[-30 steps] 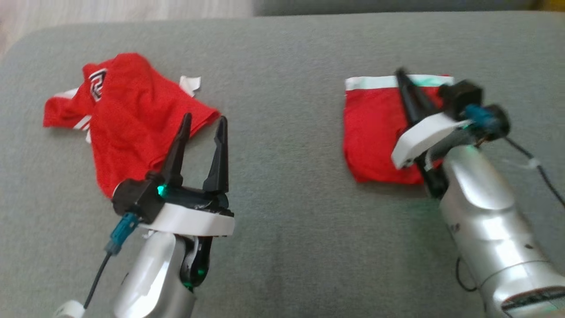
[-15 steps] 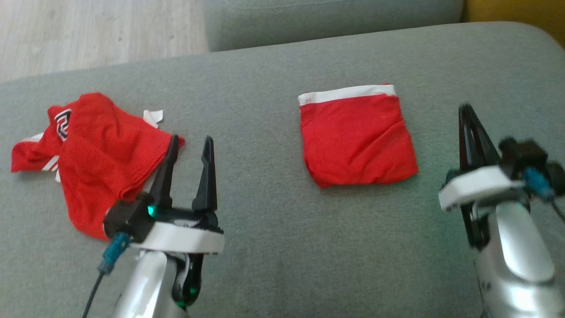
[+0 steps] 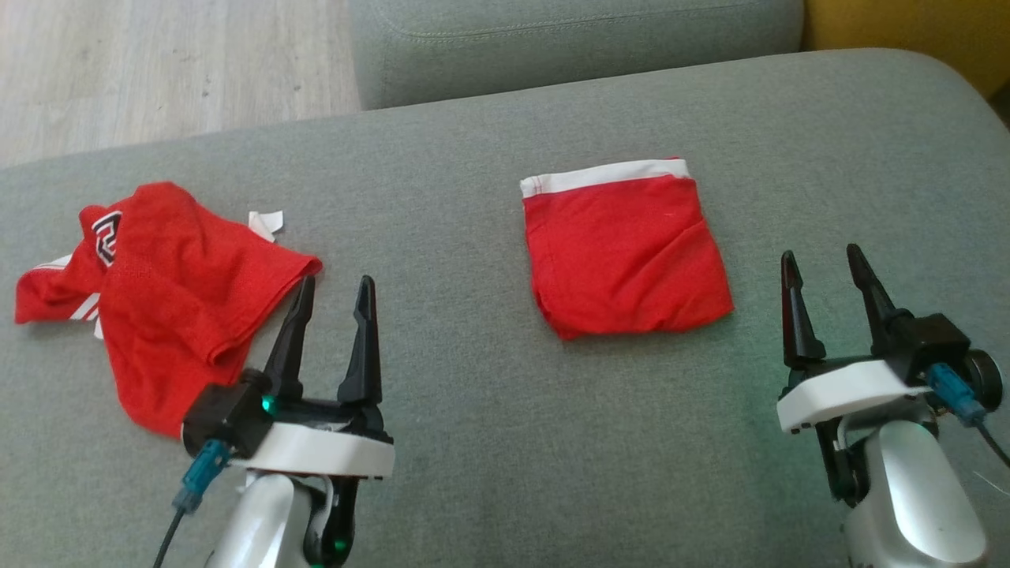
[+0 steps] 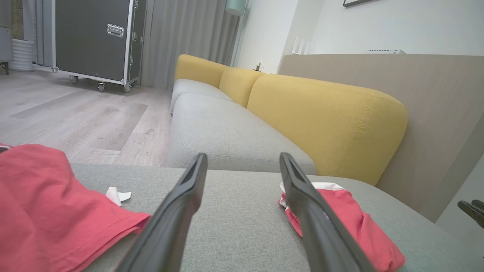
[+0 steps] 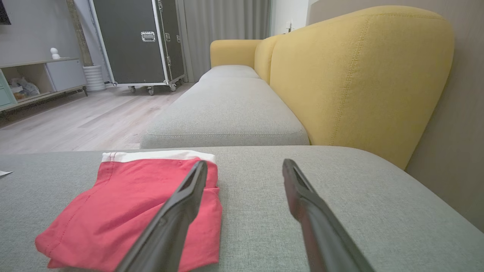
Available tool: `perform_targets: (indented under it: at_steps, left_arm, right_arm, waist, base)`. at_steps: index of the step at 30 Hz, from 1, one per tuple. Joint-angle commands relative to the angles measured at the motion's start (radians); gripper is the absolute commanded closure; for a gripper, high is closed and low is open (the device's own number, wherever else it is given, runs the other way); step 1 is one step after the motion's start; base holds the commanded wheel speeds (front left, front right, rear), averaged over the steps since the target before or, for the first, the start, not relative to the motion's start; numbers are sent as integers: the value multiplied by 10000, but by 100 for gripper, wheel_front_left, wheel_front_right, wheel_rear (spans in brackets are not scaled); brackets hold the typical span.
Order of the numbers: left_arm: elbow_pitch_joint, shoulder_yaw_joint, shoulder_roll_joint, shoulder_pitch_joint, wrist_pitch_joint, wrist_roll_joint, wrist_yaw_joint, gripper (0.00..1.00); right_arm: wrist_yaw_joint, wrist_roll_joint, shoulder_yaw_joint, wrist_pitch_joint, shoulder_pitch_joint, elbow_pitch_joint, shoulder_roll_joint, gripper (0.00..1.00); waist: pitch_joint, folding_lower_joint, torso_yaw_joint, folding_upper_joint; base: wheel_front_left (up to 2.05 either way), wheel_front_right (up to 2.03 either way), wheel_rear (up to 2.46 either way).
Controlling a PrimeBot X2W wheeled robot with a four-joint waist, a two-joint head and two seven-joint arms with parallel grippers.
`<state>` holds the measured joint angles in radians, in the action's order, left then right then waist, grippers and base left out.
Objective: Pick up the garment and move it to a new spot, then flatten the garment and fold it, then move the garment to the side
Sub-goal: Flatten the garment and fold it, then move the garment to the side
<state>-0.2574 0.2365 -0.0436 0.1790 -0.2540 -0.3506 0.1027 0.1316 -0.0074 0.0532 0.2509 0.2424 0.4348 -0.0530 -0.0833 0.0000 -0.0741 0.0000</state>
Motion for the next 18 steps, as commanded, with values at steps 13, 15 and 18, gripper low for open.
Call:
perform_targets:
  at_steps: [13, 15, 18]
  left_arm:
    - [370, 59, -66, 848, -78, 128, 85, 0]
    - [359, 151, -66, 963, -78, 101, 83, 0]
    - [328, 296, -66, 1122, -78, 54, 73, 0]
  right_arm:
    - [-9, -212, -45, -177, 1816, 1204, 27, 0]
    - [-9, -135, -38, -439, 2241, 1808, 27, 0]
    - [-9, 45, 19, -848, 2848, 2792, 27, 0]
  waist:
    - [-980, 0, 799, 0]
    - [-1170, 0, 971, 0]
    - [-1407, 0, 1229, 0]
  base:
    - [0, 0, 0]
    - [0, 0, 0]
    - [0, 0, 0]
